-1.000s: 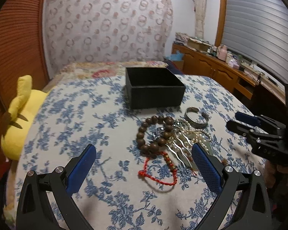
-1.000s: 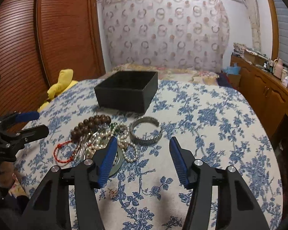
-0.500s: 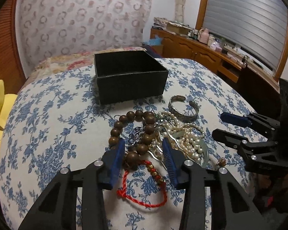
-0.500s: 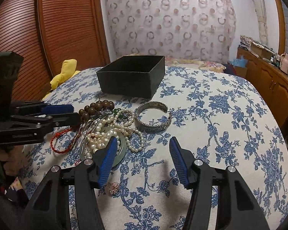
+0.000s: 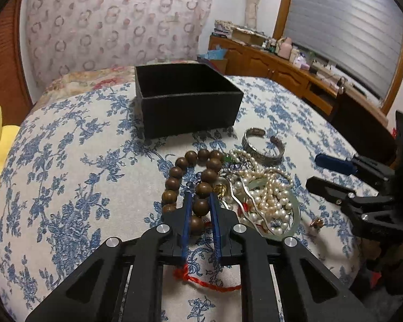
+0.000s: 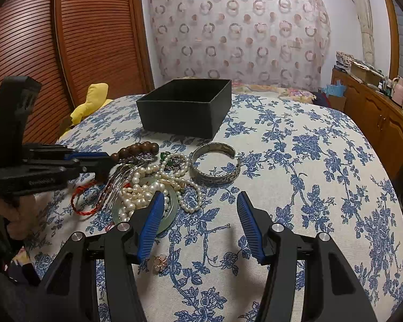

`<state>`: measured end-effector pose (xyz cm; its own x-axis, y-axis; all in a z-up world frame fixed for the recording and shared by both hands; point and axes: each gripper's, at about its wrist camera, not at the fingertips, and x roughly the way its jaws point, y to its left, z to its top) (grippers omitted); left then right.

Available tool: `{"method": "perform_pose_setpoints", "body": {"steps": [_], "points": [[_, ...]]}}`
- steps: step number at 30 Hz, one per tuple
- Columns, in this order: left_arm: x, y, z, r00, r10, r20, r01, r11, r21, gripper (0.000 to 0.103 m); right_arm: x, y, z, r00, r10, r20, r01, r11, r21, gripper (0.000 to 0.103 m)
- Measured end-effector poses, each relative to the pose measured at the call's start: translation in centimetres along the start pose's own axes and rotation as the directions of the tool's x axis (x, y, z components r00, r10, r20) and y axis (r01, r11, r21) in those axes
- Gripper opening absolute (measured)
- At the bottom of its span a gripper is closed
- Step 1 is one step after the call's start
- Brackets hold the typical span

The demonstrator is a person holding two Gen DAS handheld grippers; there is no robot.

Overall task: Organize jewelry
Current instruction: 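Close the left tool on the brown wooden bead bracelet while the right tool approaches the silver bangle, then lift the bead bracelet with the left tool while the right tool grasps the silver bangle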

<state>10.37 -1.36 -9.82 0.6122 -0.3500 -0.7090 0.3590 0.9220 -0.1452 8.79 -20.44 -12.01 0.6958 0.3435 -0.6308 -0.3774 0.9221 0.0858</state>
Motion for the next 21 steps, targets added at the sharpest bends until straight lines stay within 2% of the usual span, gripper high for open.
{"method": "perform_pose_setpoints", "body": {"steps": [11,21], "points": [[-2.1,1.2,1.4,0.997,-0.002,0.078,0.006,0.999,-0.040,0.012,0.5,-0.4,0.8,0.999,0.009,-0.039,-0.010,1.000,-0.020,0.059],[-3.1,1.3,3.9,0.990,0.014,0.142,-0.008,0.999,-0.041,0.012,4.4,-0.9,4.2,0.990,0.062,-0.126,-0.070,0.996,-0.058,0.025]]}}
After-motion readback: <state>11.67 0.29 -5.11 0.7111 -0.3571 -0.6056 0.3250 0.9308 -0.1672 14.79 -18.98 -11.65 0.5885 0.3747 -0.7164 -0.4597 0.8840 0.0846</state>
